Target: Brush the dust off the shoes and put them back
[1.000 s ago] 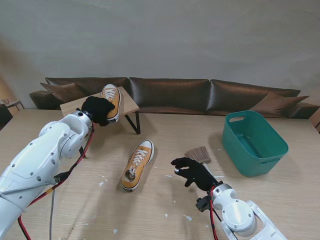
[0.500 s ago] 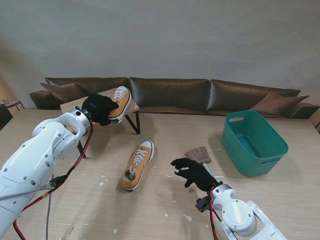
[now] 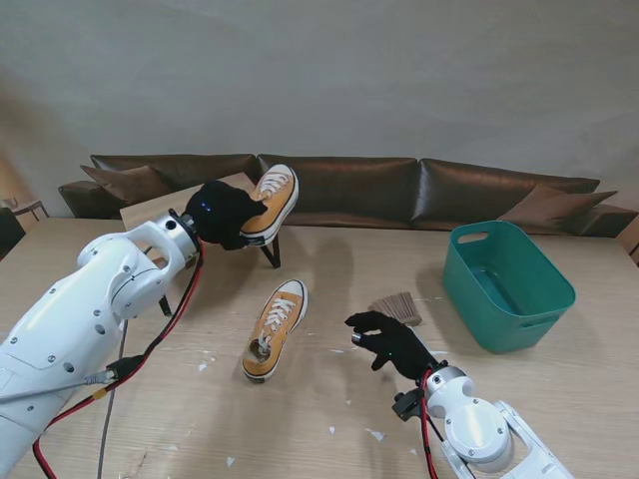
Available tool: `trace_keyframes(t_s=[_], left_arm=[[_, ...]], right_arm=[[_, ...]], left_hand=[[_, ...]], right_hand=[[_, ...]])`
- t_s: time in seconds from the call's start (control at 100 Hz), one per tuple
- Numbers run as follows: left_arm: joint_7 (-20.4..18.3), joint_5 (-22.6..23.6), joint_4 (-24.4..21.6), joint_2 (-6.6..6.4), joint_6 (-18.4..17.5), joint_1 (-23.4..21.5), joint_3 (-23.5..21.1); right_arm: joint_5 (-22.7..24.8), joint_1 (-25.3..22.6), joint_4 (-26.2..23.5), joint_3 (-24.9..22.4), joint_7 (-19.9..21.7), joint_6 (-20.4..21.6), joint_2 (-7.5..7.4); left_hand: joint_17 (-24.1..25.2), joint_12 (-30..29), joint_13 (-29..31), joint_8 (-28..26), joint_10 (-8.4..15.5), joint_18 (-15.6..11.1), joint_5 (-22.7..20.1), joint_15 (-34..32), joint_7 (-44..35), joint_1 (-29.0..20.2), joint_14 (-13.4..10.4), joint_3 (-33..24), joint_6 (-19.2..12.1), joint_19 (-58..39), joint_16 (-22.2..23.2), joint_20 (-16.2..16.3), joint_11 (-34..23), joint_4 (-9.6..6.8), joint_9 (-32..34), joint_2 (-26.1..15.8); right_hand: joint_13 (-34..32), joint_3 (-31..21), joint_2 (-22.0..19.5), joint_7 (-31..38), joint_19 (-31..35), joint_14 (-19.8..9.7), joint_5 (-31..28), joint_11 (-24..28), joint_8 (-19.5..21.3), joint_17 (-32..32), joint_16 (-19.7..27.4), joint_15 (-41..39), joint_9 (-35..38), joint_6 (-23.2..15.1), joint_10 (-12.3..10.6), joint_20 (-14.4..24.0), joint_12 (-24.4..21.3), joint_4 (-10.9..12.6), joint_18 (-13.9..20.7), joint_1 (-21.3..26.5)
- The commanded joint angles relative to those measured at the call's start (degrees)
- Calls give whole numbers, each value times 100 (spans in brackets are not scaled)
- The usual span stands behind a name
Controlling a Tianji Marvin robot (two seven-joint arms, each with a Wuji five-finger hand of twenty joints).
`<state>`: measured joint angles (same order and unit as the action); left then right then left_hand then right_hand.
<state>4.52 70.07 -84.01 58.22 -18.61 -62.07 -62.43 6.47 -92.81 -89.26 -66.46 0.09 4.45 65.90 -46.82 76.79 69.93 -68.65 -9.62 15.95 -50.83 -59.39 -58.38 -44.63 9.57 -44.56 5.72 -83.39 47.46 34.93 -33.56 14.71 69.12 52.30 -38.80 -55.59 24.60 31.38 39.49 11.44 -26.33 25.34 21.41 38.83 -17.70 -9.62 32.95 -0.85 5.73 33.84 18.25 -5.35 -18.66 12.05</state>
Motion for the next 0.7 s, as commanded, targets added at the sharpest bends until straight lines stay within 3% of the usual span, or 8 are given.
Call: trace_keyframes(t_s=[0.0, 0.3, 0.69], left_arm=[[-1, -76, -178, 120, -78, 49, 86], [247, -402, -265, 214, -241, 1, 629], [557, -659, -218, 281, -158, -362, 1074]], right_arm=[[27, -64, -142, -47, 6, 27, 30], [53, -179, -409, -285, -256, 28, 78], [99, -199, -517, -476, -505, -77, 133]], left_hand=[[-43, 204, 201, -546, 637, -60, -812, 231, -3429, -1020, -336, -579, 449, 45, 53, -64, -236, -303, 280, -501], [18, 240, 193, -568, 636, -40, -795, 279, -3423, -1032, -330, -551, 480, 69, 92, -35, -230, -301, 257, -536], [69, 268, 179, -598, 625, -30, -785, 322, -3417, -1059, -304, -534, 493, 86, 138, 1, -221, -289, 230, -556]], right_hand=[[-93, -92, -80, 61, -98, -31, -49, 72, -87, -2462, -4, -41, 74, -28, 80, 85, 8, 106, 12, -1], [-97, -83, -72, 42, -106, -22, -72, 48, -101, -2464, -4, -37, 87, -23, 80, 85, -1, 105, -3, -3], [-100, -77, -76, 7, -126, 0, -118, 18, -111, -2460, -6, -25, 115, -5, 91, 89, -4, 106, -18, 13]])
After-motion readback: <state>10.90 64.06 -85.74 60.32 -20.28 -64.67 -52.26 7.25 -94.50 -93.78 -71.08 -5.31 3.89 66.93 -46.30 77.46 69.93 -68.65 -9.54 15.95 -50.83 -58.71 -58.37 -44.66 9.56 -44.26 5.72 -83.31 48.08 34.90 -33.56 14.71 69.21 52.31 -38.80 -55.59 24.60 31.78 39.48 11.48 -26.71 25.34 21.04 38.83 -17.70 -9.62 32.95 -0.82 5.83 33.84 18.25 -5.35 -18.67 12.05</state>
